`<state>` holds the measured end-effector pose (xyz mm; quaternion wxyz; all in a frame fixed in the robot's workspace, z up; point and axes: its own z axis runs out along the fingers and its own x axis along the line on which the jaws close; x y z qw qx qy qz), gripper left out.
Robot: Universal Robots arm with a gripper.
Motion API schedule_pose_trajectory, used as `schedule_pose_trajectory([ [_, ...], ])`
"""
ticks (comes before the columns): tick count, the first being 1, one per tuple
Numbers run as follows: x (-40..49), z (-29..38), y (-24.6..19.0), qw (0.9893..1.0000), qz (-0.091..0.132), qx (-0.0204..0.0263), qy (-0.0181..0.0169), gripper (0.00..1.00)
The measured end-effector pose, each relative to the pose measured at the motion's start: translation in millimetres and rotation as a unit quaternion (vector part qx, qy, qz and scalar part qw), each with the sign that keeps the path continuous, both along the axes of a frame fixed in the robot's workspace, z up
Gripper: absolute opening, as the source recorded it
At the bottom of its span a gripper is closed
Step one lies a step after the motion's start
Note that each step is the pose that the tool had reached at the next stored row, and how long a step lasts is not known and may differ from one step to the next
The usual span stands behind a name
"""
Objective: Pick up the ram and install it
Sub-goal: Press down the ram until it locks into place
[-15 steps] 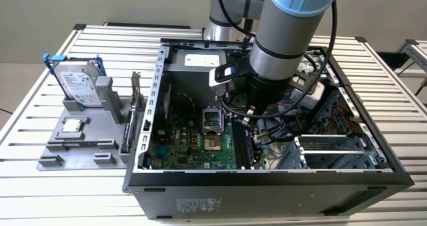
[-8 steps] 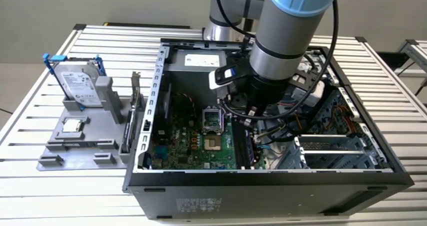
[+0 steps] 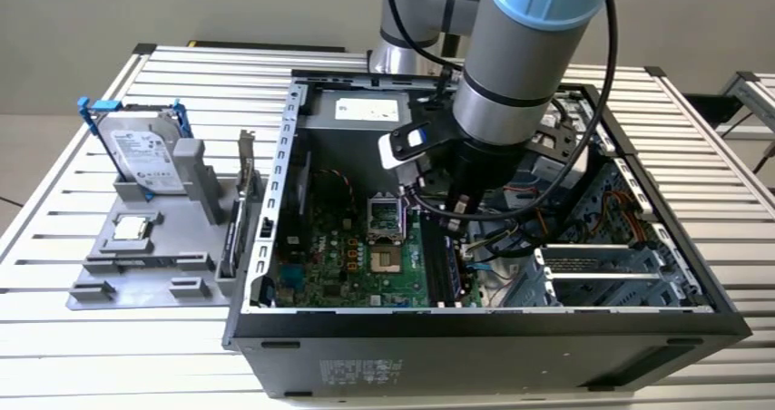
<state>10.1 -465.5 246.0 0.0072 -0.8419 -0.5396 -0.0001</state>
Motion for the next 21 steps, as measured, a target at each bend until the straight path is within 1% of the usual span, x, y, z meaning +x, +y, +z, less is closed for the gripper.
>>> schedule_pose_trajectory([
  [4,0.0,0.0,0.2,0.9998,0.022,0.0000,0.0000,0.00],
  [9,0.0,0.0,0.5,0.9989,0.047,0.0000,0.0000,0.00],
  [13,0.0,0.0,0.8,0.9979,0.065,0.0000,0.0000,0.00],
  [21,0.0,0.0,1.2,0.9954,0.096,0.0000,0.0000,0.00],
])
